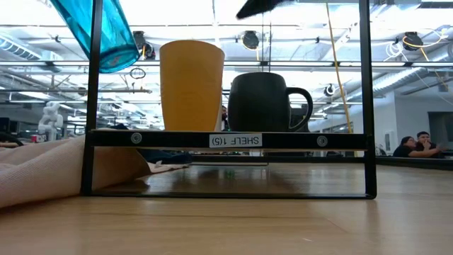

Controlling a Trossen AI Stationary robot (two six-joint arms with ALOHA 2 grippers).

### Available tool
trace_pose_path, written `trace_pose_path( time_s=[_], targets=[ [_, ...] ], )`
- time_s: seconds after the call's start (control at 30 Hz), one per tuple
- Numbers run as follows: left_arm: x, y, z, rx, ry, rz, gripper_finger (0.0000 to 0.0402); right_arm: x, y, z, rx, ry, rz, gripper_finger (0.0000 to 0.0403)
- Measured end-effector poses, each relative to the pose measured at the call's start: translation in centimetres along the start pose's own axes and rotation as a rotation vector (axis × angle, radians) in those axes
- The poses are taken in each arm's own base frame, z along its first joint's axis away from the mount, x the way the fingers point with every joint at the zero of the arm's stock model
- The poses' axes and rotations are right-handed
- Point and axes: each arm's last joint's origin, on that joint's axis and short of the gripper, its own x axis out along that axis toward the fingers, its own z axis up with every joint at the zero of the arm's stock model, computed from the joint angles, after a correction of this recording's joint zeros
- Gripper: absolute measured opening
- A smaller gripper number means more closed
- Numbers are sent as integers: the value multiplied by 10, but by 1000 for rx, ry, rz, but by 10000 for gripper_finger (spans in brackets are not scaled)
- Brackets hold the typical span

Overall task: Stack small to large cups/mugs on shelf
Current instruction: Put the transparent blue glass on the shelf

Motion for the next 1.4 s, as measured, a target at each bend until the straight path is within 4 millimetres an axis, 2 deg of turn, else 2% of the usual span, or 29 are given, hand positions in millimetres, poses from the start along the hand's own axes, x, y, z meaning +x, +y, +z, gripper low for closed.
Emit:
trace_pose_path(
  time_s=[0.1, 0.17, 0.23, 0.33, 0.53, 0.73, 0.93, 1.2, 1.4],
  targets=[
    [0, 0, 0, 7, -3, 4, 4, 27, -2, -3, -15, 47, -84, 358],
    [0, 0, 0, 11, -5, 12, 4, 43, -1, -5, -68, 74, -141, 387],
    [0, 0, 0, 15, -7, 15, 4, 53, 0, -3, -138, 78, -192, 393],
    [0, 1, 0, 21, -9, 18, 4, 58, 2, -1, -201, 65, -219, 379],
    [-1, 2, 1, 46, -25, 48, 4, 40, 4, 14, -189, -46, -247, 374],
    [-16, 6, 12, 96, -138, 58, 3, 18, 7, 24, -107, -132, -251, 375],
    [-32, 3, 38, 255, -260, 97, 3, 16, 17, 28, -58, -164, -226, 375],
    [-21, 5, 71, 328, -155, 179, 3, 8, 24, 35, -57, -228, -183, 375],
    [-21, 6, 83, 367, -165, 207, 3, 10, 26, 34, -31, -242, -120, 375]
  ],
)
